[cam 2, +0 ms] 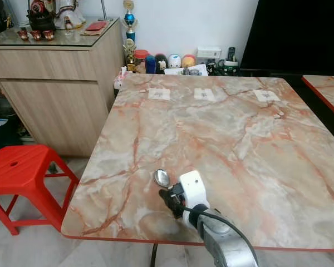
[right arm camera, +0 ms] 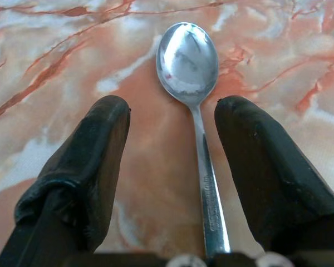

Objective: Setting the table

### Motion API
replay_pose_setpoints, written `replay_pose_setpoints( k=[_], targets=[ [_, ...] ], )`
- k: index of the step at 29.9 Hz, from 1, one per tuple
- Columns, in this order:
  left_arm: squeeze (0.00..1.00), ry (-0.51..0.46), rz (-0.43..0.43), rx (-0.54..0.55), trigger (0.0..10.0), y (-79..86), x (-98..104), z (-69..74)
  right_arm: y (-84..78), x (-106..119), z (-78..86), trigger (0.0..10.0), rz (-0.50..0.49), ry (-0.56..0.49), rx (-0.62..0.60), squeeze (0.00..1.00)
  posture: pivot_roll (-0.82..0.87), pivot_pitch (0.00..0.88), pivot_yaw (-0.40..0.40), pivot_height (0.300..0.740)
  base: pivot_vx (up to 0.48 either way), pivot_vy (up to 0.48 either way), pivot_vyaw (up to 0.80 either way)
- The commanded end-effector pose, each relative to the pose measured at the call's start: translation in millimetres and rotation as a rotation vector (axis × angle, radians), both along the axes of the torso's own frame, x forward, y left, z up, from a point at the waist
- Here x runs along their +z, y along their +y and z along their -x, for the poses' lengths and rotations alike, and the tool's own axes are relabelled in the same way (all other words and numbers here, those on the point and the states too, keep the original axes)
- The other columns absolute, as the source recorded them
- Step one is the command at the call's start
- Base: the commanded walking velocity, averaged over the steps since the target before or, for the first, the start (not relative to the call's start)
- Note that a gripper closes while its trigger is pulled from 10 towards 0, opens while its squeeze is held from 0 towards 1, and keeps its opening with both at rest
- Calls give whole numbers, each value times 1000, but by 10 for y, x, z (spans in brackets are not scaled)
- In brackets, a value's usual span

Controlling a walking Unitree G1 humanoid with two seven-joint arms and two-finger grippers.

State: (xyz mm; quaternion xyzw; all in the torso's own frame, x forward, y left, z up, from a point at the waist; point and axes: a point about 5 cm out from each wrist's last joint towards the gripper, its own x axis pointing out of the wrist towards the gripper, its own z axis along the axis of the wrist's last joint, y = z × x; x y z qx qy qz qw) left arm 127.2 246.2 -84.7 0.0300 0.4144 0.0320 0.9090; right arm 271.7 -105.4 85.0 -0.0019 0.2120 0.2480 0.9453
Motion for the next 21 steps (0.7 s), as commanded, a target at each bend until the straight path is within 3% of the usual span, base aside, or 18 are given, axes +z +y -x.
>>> replay_pose_setpoints(
  k=[1,12,21],
  targets=[
    [0,32,0,-8,10000,4,-28,70,-7,-8,11,10000,10,7,-5,0,20,48,-22,740,0,0,0],
    [0,37,4,-15,10000,-3,-35,90,-74,-29,-34,10000,35,8,-62,0,16,51,-22,740,0,0,0],
    [0,35,5,-16,10000,0,-30,78,-33,-152,-102,10000,43,23,-72,0,22,65,-23,740,0,0,0]
  ],
)
